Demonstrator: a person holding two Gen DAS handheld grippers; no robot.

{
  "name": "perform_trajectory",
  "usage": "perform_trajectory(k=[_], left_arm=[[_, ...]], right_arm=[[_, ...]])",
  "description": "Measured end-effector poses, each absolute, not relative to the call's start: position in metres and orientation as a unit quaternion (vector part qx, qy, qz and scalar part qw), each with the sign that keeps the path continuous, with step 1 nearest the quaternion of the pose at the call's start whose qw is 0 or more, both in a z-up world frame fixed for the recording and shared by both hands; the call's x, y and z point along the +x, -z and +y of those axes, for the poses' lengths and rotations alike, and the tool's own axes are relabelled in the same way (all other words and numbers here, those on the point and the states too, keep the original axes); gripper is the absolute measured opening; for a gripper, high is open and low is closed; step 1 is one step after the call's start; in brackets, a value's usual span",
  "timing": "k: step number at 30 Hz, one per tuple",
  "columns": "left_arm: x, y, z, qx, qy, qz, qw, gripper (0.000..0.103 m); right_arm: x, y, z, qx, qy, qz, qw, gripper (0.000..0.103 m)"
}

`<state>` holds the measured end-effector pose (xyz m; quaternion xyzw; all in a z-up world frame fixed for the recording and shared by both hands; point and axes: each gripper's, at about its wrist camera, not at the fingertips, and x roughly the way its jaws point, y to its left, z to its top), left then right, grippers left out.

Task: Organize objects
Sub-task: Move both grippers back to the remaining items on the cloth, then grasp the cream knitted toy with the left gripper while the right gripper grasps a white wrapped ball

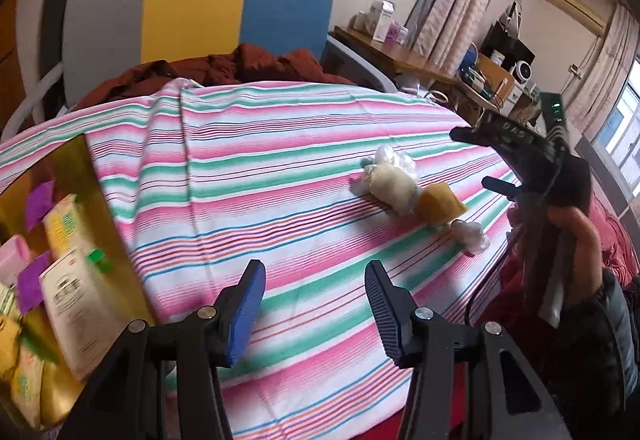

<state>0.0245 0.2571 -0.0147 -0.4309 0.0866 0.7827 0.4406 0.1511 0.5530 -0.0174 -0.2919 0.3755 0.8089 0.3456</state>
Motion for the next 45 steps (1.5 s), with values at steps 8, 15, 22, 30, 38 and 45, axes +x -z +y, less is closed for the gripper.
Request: perform_trajectory(k=[8,15,22,30,38,45], left_arm=[[0.01,0.038,0.312,-0.48,-0.746,0.074,0.456,0.051],[0.005,0.056,0.368,-0.517,-0.719,0.052,0.461,0.047],[-0.006,0.07,0.413,-0.561,-0.699,0.015,0.443,0.047],[-0.018,0.084,0.45,-0.587,-0.695,-0.007,0.416,0.053],[-0.026,0.094,0.482,-0.584,-0.702,0.029,0.407,0.058],[-0.015,0.096,0.488,-0.55,-0.692,0.081,0.46,0.051]], right_arm=[[0.167,0.01,0.557,-0.25,-0.81,0.392,0.358,0.103],[0.183,0.01,0.567,-0.218,-0.8,0.424,0.364,0.103],[0.178,0.011,0.568,-0.222,-0.804,0.425,0.351,0.103],[0.179,0.015,0.571,-0.216,-0.804,0.442,0.334,0.103],[0.181,0.018,0.573,-0.213,-0.801,0.455,0.327,0.103],[0.181,0.021,0.577,-0.219,-0.795,0.459,0.33,0.103]])
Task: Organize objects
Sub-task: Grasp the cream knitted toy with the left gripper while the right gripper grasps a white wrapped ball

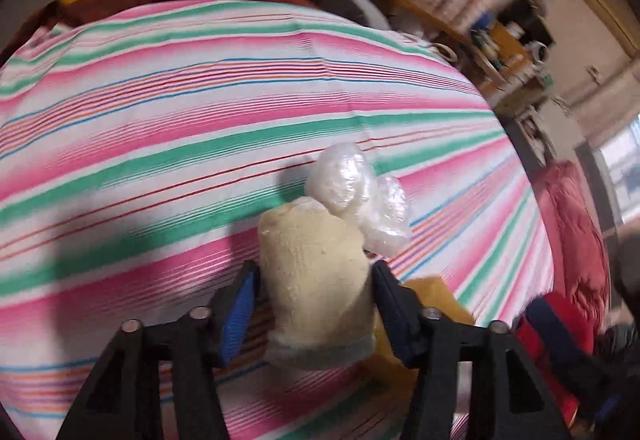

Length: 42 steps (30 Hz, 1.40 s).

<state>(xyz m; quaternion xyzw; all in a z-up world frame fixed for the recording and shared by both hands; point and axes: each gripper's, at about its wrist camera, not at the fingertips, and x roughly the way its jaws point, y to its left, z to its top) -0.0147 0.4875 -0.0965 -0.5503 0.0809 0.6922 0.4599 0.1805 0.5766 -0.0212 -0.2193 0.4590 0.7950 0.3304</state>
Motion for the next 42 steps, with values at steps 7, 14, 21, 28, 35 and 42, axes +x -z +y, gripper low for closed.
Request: perform_trajectory(k=[7,14,21,28,35,42], left_arm=[[-0.022,0.089,0.425,-0.517,-0.708,0.102,0.47,0.049],[-0.011,0.093,0.337,-0.48,-0.721,0.068,0.495,0.05],[-0.008,0.101,0.325,-0.47,-0.725,0.042,0.502,0.049],[-0.014,0.103,0.324,-0.475,-0.713,0.024,0.515,0.05],[-0.014,0.107,0.324,-0.473,-0.712,0.015,0.519,0.05],[-0.014,0.109,0.324,-0.469,-0.714,0.008,0.519,0.05]], right_arm=[[0.178,0.026,0.58,-0.23,-0.79,0.464,0.329,0.103],[0.171,0.03,0.578,-0.252,-0.789,0.454,0.328,0.103],[0.168,0.029,0.575,-0.264,-0.791,0.437,0.337,0.103],[0.121,0.019,0.56,-0.374,-0.826,0.331,0.261,0.103],[0.05,0.039,0.57,-0.494,-0.808,0.227,0.226,0.084],[0.026,0.079,0.596,-0.551,-0.774,0.191,0.247,0.065]])
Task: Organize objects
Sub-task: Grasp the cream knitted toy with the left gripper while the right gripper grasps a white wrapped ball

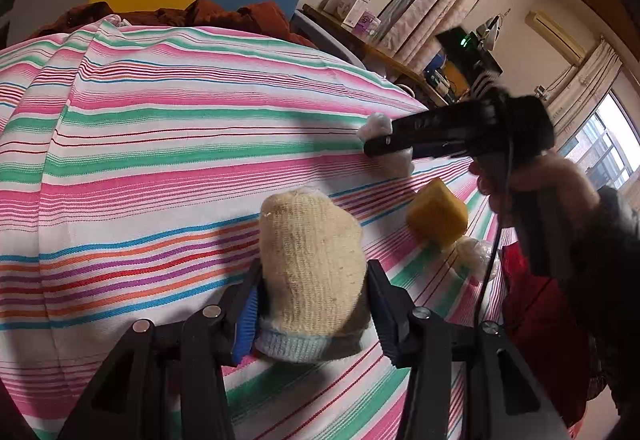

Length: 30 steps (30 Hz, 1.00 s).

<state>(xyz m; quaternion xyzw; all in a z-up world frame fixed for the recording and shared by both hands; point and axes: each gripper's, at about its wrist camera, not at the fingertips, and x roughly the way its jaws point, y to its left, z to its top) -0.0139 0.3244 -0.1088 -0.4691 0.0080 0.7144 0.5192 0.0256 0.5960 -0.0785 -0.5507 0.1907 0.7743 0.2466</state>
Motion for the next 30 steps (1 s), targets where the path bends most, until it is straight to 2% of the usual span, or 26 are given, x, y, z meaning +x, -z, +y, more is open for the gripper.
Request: perform_trajectory(k=[2,5,11,16,30], left_arm=[[-0.013,0.109,0.325,-0.467,-0.716,0.01,0.519,0.05],[-0.011,0.108,0.327,-0.463,-0.719,0.017,0.518,0.05],[-0.008,0.096,0.329,-0.47,-0.726,0.05,0.5,0.048],[0.001,0.064,0.308,-0.443,-0.752,0.055,0.484,0.048],[0.006,-0.014,0.224,-0.343,-0.847,0.063,0.402,0.048]], right_arm=[[0.028,0.09,0.602,-0.554,-0.768,0.202,0.249,0.046],[0.035,0.089,0.597,-0.546,-0.776,0.197,0.247,0.042],[0.056,0.062,0.582,-0.498,-0.803,0.24,0.223,0.042],[0.061,0.044,0.553,-0.467,-0.818,0.265,0.208,0.042],[0.064,0.013,0.469,-0.396,-0.857,0.278,0.177,0.042]])
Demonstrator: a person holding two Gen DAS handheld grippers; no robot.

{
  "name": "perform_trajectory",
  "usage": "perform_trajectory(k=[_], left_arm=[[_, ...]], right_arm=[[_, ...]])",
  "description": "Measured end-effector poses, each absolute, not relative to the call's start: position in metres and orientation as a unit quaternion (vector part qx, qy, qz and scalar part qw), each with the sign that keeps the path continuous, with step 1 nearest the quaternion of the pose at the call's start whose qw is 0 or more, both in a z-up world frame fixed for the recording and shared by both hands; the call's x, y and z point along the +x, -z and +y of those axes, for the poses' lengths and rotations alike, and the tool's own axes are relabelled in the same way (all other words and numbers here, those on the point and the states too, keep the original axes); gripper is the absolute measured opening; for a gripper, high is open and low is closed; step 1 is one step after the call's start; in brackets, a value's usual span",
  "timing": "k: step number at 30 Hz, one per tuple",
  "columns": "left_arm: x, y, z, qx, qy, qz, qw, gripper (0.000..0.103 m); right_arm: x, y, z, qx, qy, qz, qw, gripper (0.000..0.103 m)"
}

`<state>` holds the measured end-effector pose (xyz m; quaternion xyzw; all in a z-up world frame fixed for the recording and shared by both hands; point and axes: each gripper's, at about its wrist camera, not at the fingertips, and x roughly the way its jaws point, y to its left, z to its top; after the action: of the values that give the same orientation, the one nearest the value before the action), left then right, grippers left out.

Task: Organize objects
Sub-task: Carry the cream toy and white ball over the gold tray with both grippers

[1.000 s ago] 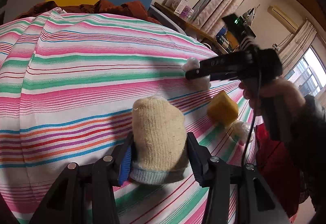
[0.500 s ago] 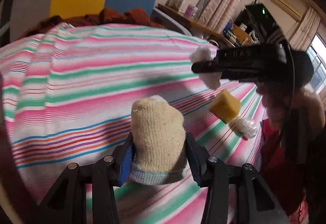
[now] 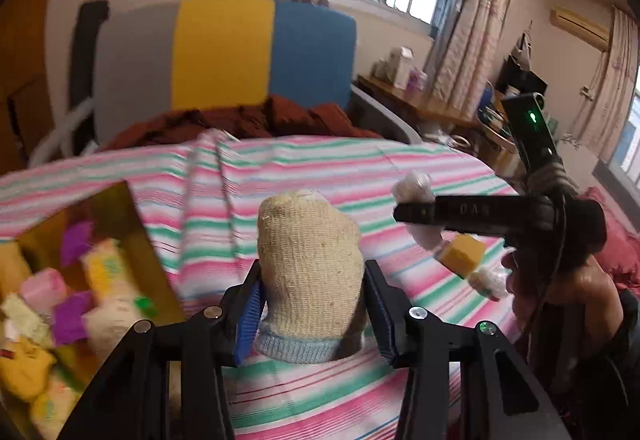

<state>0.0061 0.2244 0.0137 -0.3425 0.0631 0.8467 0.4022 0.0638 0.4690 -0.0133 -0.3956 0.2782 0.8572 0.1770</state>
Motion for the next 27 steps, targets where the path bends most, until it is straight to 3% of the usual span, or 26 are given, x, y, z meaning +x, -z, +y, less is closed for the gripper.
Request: perform_trajectory(k=[19,27], left_arm=[[-0.011,-0.02,0.113,-0.335,-0.887,-0.008,0.317,0.048],[-0.03,-0.014,0.026,-0.339,-0.911,-0.062,0.225,0.048]], right_arm=[[0.029,-0.002,0.348,-0.389,-0.881,0.263,0.06,0.042],[0.017,-0.002,0.307,-0.403,-0.884,0.236,0.005,0.042]])
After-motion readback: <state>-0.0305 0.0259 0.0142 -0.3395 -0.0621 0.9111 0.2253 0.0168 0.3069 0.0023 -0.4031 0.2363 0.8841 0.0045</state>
